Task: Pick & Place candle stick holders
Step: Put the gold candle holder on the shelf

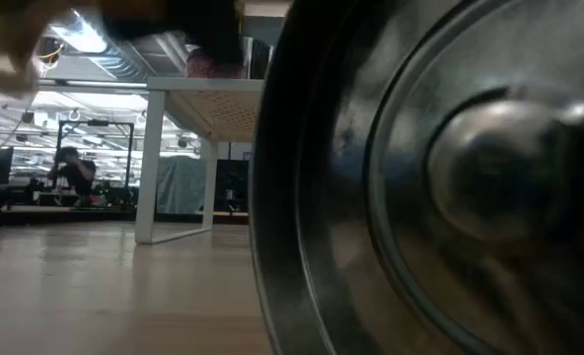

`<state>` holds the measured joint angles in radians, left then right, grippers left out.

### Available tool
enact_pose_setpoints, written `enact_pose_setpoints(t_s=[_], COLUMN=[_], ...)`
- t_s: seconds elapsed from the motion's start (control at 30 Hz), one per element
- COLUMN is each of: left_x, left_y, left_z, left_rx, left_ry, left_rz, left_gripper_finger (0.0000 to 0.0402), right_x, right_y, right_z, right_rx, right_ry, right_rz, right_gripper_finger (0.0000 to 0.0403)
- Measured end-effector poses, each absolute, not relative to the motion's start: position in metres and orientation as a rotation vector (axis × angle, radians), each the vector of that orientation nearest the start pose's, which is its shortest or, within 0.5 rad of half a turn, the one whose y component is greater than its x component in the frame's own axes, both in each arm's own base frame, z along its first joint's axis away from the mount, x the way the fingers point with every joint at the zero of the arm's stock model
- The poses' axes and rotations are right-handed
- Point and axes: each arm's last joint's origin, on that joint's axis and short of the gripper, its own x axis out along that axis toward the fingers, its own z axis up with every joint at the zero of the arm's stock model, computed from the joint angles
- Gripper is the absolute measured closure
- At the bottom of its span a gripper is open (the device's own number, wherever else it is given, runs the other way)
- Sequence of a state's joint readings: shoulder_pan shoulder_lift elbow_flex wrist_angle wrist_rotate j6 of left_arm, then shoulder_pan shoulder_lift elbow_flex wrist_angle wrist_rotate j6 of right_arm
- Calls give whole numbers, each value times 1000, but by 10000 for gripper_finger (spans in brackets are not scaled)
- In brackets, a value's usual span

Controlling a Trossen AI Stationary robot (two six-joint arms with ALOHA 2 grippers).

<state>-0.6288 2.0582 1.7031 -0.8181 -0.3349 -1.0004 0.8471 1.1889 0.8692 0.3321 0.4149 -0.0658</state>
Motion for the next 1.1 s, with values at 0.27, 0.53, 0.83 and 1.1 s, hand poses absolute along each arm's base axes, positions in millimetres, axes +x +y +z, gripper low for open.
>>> enact_pose_setpoints(t_s=[0.27,0.53,0.83,1.1], left_x=[341,347,364,396], left_y=[-261,-257,-238,-195], left_z=[263,271,268,253], left_rx=[-243,-101,-103,-80], left_ry=[673,250,37,-46], left_rz=[288,642,861,1047], left_gripper_finger=[394,394,394,394], right_x=[186,186,186,186], right_y=[192,192,192,192], right_z=[330,330,330,329], right_rx=[-58,-56,-57,-61], right_ry=[-25,-28,-27,-21], right_rz=[431,430,428,427], right_gripper_finger=[398,398,398,398])
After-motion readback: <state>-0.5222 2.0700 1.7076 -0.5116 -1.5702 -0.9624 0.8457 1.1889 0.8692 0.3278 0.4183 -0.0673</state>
